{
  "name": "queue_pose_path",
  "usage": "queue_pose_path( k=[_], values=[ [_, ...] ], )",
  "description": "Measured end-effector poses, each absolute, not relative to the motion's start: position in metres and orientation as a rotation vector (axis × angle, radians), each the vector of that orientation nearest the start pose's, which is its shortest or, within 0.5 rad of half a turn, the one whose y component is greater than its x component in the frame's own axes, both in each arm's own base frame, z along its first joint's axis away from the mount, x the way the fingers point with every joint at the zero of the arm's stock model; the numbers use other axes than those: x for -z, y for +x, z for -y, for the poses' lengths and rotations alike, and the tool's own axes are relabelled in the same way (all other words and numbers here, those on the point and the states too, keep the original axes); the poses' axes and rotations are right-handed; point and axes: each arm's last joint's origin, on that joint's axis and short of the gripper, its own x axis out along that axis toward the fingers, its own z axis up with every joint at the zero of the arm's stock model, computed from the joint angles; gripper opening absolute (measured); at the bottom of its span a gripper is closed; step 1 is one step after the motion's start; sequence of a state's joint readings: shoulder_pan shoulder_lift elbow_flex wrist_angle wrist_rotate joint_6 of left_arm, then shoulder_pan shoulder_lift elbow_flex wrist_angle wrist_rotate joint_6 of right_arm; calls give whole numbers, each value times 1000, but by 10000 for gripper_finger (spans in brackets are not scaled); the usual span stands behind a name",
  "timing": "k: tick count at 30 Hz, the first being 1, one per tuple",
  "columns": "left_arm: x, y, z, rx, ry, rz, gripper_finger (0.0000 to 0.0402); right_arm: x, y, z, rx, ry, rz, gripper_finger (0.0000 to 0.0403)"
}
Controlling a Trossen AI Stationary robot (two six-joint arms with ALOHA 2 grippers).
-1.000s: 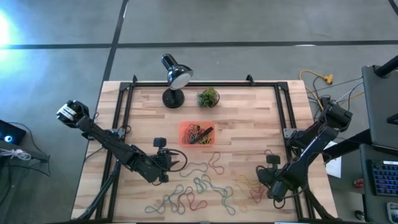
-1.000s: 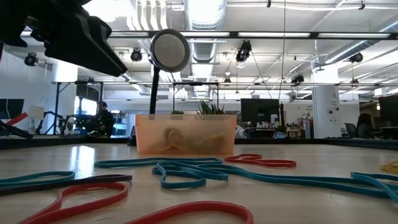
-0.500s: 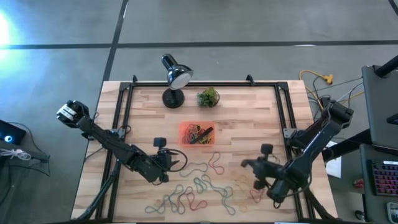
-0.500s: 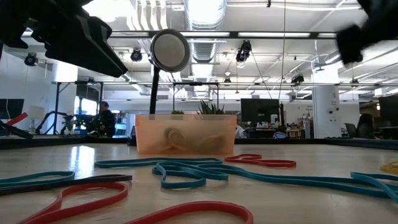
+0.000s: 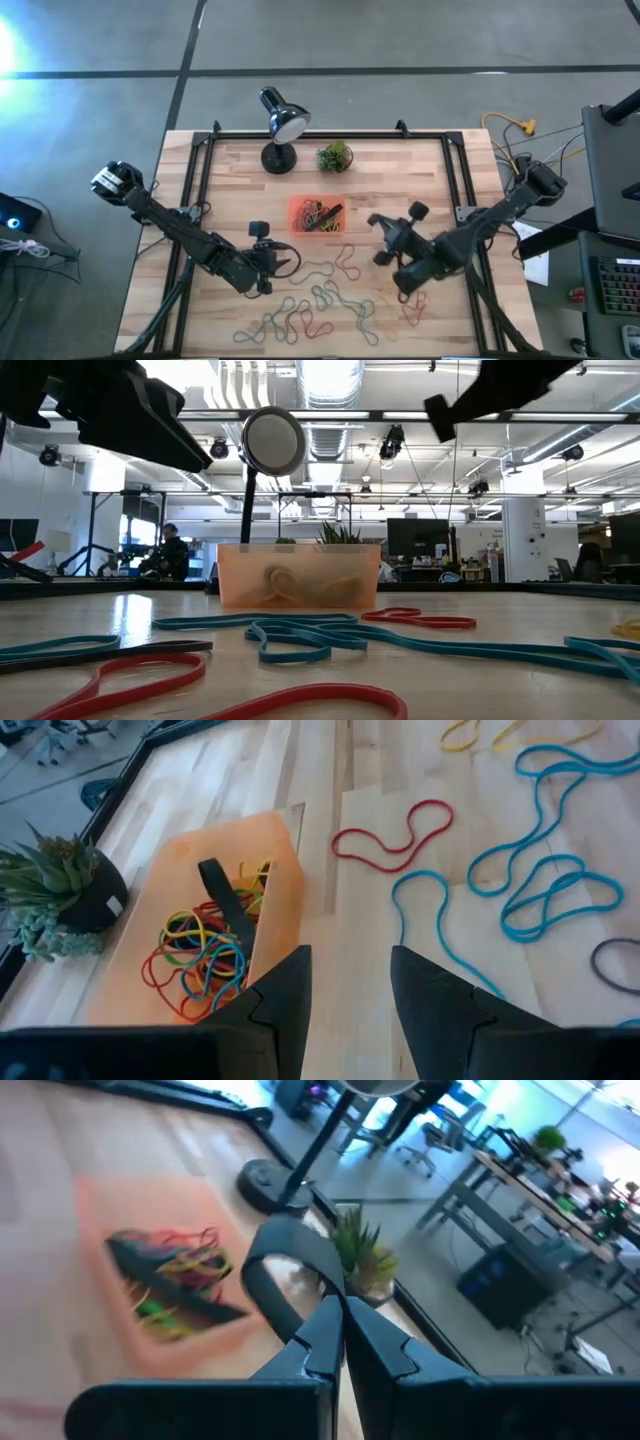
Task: Pick and place rubber bands into bin
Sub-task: Put the black rubberband into the orange bin
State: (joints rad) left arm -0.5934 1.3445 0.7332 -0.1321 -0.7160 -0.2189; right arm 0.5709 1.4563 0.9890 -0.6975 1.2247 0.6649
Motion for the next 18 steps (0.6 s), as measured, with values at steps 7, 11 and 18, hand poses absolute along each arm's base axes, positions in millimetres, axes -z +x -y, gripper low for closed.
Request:
queue_pose_path(
  k=[7,11,18],
  values=[
    [-209,227,126,-305,286,-537,123,-239,279,-87,702,-268,-498,9],
    [-210,227,124,-348,301,-521,123,-238,294,-63,607,-212,-487,9],
    [-210,227,124,-349,299,-520,123,-230,306,-30,565,-117,-499,9]
  ],
)
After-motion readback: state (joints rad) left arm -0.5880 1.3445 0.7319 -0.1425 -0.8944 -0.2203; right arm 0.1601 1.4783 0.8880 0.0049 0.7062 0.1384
